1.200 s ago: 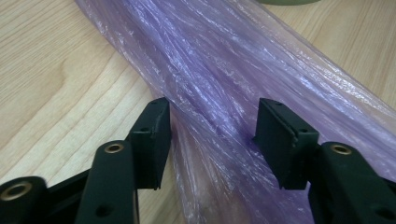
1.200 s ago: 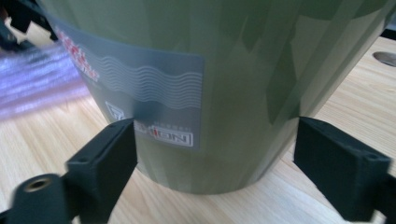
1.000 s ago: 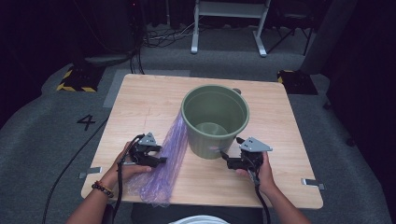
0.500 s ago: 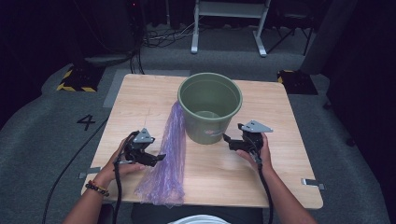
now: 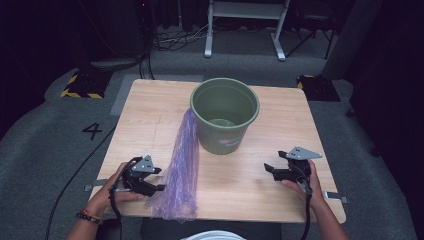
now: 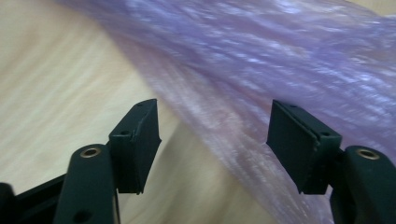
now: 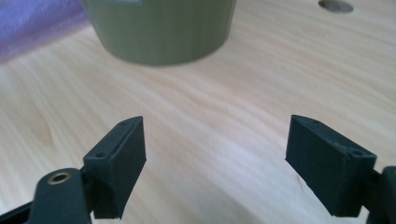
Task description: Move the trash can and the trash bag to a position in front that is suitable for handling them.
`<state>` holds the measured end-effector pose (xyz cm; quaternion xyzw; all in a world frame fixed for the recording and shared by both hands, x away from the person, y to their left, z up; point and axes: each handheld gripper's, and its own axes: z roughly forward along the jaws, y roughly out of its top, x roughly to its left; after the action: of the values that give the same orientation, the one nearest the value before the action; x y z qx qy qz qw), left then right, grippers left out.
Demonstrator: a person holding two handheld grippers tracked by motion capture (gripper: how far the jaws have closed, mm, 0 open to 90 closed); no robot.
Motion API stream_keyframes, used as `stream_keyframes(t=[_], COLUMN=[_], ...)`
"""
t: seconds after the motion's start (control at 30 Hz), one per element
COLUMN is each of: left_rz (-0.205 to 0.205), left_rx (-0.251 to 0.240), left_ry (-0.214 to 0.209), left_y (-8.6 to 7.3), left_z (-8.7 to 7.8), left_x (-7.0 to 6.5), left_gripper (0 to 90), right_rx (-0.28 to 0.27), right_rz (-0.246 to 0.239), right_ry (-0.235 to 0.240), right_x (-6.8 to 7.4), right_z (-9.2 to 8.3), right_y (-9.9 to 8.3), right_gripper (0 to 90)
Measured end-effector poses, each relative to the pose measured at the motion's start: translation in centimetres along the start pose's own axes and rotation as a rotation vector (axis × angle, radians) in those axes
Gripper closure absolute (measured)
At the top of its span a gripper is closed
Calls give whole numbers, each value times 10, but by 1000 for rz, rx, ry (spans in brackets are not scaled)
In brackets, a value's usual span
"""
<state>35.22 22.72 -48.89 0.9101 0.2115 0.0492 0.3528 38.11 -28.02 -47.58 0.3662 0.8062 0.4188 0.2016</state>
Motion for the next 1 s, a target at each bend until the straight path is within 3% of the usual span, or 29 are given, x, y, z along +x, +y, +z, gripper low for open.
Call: stream_keyframes(t=[0.07, 0.1, 0.2, 0.23, 0.33, 0.4, 0.43, 0.47, 0.5, 0.6, 0.77, 0.87, 0.9, 1.0], left_rz=[2, 13, 31, 39, 34, 36, 46, 46, 62, 27, 25, 27, 43, 39], left_rx=[2, -12, -9, -9, -22, -32, -33, -33, -25, -37, -64, -71, -72, -76], left_ry=[-13, -41, -51, -28, -36, -10, -13, -13, 22, 39, 59, 48, 45, 67], left_y=[2, 7, 15, 25, 35, 47, 59, 59, 71, 81, 109, 116, 122, 130], left_z=[5, 13, 20, 30, 41, 54, 66, 66, 77, 88, 116, 124, 130, 137], left_x=[-3, -10, -16, -22, -25, -29, -32, -32, -36, -39, -49, -52, -53, -54], left_gripper=[352, 353, 346, 327, 307, 306, 259, 260, 259, 242, 226, 214, 214, 230], right_rx=[11, 15, 20, 21, 23, 19, 17, 17, 16, 9, -5, -22, -38, -49], right_rz=[-2, -1, 2, 8, 13, 25, 29, 29, 34, 37, -1, 7, 2, -20], right_ry=[2, 3, 5, -1, -18, -23, -29, -29, -34, -16, 6, 34, 64, 92], right_x=[-2, -3, -6, -10, -13, -16, -18, -18, -19, -18, -8, -5, 1, 12], right_z=[-5, -6, -9, -10, -11, -11, -12, -12, -13, -14, -19, -21, -22, -21], right_y=[-6, -9, -15, -17, -18, -19, -20, -20, -20, -20, -13, -12, -10, -5], right_gripper=[216, 218, 222, 225, 229, 229, 229, 229, 228, 225, 234, 243, 244, 246])
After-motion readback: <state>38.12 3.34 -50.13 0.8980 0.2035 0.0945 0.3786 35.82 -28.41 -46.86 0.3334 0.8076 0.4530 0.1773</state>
